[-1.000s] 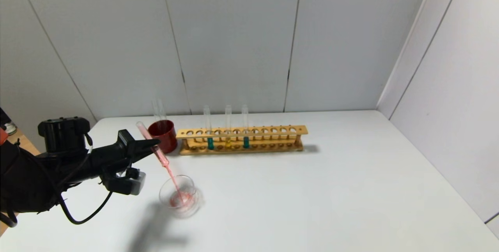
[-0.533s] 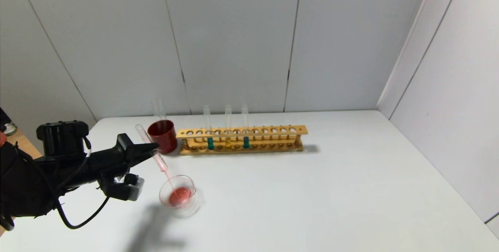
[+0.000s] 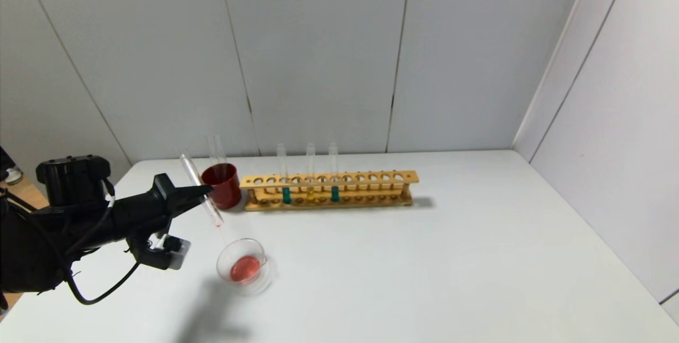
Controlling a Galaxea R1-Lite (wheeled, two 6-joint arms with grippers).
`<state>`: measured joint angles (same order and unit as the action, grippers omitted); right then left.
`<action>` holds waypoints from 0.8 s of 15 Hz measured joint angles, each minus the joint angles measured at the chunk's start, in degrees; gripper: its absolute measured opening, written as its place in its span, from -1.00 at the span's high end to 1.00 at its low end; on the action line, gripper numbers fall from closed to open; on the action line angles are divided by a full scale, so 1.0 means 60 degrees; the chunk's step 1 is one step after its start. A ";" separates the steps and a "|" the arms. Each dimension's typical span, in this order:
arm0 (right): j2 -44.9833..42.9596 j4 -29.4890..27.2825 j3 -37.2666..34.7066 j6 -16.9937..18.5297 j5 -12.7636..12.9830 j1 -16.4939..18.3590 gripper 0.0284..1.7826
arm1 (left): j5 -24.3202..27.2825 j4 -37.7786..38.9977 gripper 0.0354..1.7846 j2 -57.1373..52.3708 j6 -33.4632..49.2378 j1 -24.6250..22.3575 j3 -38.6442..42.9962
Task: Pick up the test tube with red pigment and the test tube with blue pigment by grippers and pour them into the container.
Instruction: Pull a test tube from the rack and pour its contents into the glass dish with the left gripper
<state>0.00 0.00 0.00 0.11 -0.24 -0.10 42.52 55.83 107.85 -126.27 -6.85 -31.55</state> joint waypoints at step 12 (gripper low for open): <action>0.0000 0.0000 0.0000 0.0000 0.0000 0.0000 -0.96 | 0.0065 -0.0059 0.69 -0.1079 -0.0996 0.0315 0.0104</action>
<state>0.00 0.00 0.00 0.11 -0.24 -0.10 42.91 55.48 101.38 -132.24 -4.96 -30.93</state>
